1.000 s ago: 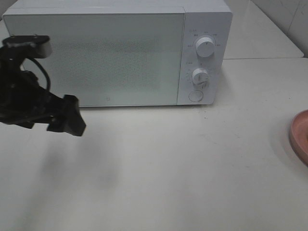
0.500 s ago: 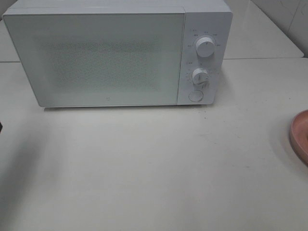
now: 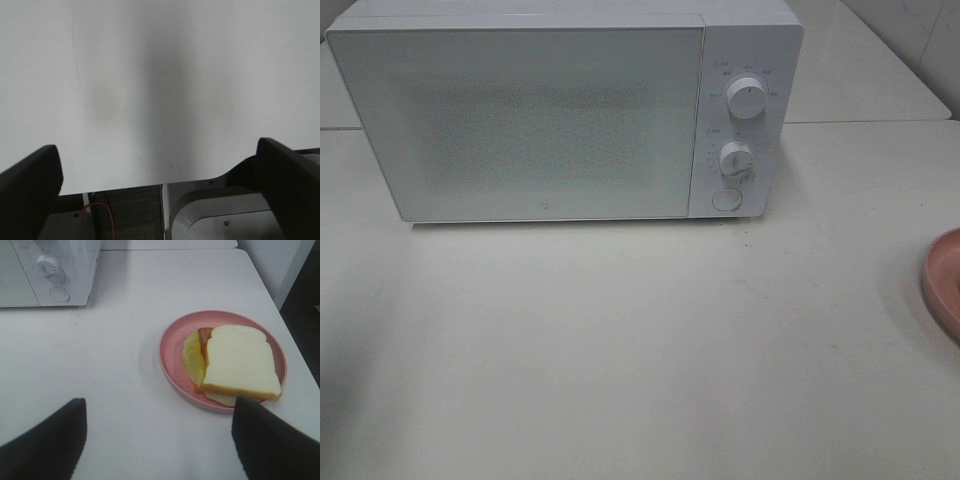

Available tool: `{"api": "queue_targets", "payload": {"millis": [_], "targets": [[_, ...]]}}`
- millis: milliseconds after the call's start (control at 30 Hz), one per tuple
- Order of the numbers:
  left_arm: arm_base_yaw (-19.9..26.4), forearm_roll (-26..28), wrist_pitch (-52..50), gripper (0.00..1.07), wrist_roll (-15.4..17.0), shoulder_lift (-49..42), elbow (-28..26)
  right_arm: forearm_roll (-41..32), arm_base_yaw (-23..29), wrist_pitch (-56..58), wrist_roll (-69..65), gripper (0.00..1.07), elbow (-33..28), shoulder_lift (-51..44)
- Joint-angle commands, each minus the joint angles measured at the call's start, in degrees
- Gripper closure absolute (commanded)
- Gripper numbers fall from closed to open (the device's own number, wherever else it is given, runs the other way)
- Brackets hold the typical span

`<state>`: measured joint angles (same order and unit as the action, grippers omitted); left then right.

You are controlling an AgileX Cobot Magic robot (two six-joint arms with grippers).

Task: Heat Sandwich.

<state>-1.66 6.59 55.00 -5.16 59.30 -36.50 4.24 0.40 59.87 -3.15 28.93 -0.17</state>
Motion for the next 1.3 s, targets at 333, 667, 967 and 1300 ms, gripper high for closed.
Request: {"api": "queue_targets", "payload": {"millis": [333,667,967,1300], "targets": [[0.2,-0.2,3.2,0.05,1.6,-16.0,7.3,-0.2,-0.4,-0.3,0.4,0.31,-0.1,-1.6],[0.2,-1.0,4.0,0.05,1.8,-31.5,8.1,-0.2,-0.4,-0.3,0.4,0.31,-0.1,-1.6],[0.2,-1.0,4.0,0.05,1.7,-49.0,8.1,-0.2,-0.4,-0.3,0.4,0.31,-0.1,-1.6],[0.2,-1.0,4.2,0.05,1.7,-61.2,8.0,-0.2,-0.4,-0.3,0.4,0.31,-0.1,-1.6]]}}
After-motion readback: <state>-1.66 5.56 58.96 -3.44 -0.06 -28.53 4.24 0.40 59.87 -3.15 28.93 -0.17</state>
